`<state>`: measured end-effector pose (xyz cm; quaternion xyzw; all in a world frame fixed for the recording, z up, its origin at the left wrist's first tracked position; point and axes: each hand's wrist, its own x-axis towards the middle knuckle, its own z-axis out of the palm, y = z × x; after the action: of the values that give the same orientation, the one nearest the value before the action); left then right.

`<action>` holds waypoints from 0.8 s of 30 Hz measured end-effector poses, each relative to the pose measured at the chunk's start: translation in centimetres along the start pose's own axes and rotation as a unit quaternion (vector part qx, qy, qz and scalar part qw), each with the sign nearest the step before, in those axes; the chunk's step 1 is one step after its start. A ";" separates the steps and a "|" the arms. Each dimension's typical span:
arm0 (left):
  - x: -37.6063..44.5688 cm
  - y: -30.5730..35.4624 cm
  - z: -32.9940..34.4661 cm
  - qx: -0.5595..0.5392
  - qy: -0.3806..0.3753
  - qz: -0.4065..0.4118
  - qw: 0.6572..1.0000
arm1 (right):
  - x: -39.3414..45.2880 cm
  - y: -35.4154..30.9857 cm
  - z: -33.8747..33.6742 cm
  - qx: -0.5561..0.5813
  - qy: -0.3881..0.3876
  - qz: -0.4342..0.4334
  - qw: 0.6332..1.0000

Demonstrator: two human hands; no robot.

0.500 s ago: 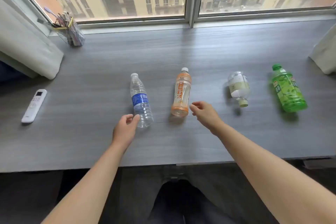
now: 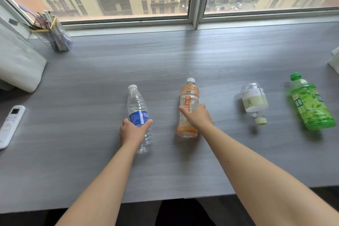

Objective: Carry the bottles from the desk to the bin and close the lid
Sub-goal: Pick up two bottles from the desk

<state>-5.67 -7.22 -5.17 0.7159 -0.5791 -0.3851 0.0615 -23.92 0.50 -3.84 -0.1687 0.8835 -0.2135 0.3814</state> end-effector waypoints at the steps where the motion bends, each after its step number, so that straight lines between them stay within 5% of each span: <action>1: 0.0 0.0 0.1 -0.001 -0.005 -0.001 1.000 | 0.2 -0.2 0.1 -0.012 0.001 0.002 1.000; 8: 0.3 -1.0 -0.4 -0.084 -0.028 -0.032 0.996 | 0.5 -1.1 0.1 -0.001 -0.016 0.018 1.000; 16: -3.9 -2.6 -2.6 -0.252 -0.137 -0.041 0.957 | -1.9 0.4 -0.6 0.195 -0.076 -0.012 0.978; 24: -10.6 -5.6 -3.0 -0.246 -0.216 -0.019 0.945 | -8.2 6.7 -3.6 0.235 -0.162 -0.095 0.954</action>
<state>0.19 2.82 -0.93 0.5888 -0.4523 -0.6622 0.1015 -22.20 10.88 -0.05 -0.1894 0.7145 -0.4201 0.5264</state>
